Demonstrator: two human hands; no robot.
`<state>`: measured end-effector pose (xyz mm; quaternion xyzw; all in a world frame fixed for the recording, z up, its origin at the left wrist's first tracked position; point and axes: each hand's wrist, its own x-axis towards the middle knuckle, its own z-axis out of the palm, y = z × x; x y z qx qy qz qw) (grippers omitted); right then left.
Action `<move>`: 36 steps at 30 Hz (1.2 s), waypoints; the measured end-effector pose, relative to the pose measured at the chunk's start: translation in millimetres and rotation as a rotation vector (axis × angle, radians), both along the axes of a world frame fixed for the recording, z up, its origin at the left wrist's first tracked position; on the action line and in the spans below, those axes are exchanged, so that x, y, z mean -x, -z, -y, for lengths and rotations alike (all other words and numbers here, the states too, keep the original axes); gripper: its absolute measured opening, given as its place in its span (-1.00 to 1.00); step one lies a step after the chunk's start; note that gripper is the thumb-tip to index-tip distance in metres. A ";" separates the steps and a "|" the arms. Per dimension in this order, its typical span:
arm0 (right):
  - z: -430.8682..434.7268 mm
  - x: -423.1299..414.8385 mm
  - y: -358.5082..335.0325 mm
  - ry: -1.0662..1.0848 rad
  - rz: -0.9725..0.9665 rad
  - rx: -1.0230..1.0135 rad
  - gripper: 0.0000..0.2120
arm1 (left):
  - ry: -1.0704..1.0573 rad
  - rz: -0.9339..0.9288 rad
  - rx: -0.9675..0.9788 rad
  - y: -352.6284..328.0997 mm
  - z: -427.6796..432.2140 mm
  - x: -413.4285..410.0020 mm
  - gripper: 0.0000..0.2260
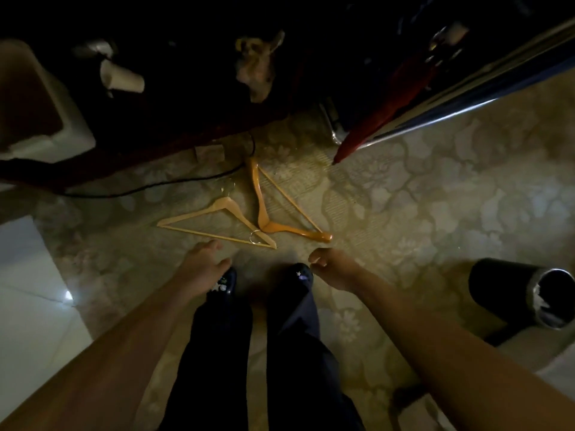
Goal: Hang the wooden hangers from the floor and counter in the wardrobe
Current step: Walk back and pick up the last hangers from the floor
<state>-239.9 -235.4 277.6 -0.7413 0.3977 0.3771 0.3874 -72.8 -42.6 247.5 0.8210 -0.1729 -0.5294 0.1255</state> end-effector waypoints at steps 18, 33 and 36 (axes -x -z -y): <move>38.4 -25.5 322.7 -0.281 -0.074 0.095 -0.56 | -0.085 0.074 0.012 307.3 46.6 29.8 -0.50; 19.0 -43.6 466.1 -0.335 0.014 0.200 -0.40 | -0.029 0.002 0.038 441.0 54.2 39.1 -0.46; 11.7 -44.0 477.0 -0.349 0.015 0.253 -0.38 | 0.020 -0.004 0.049 446.8 60.3 40.0 -0.44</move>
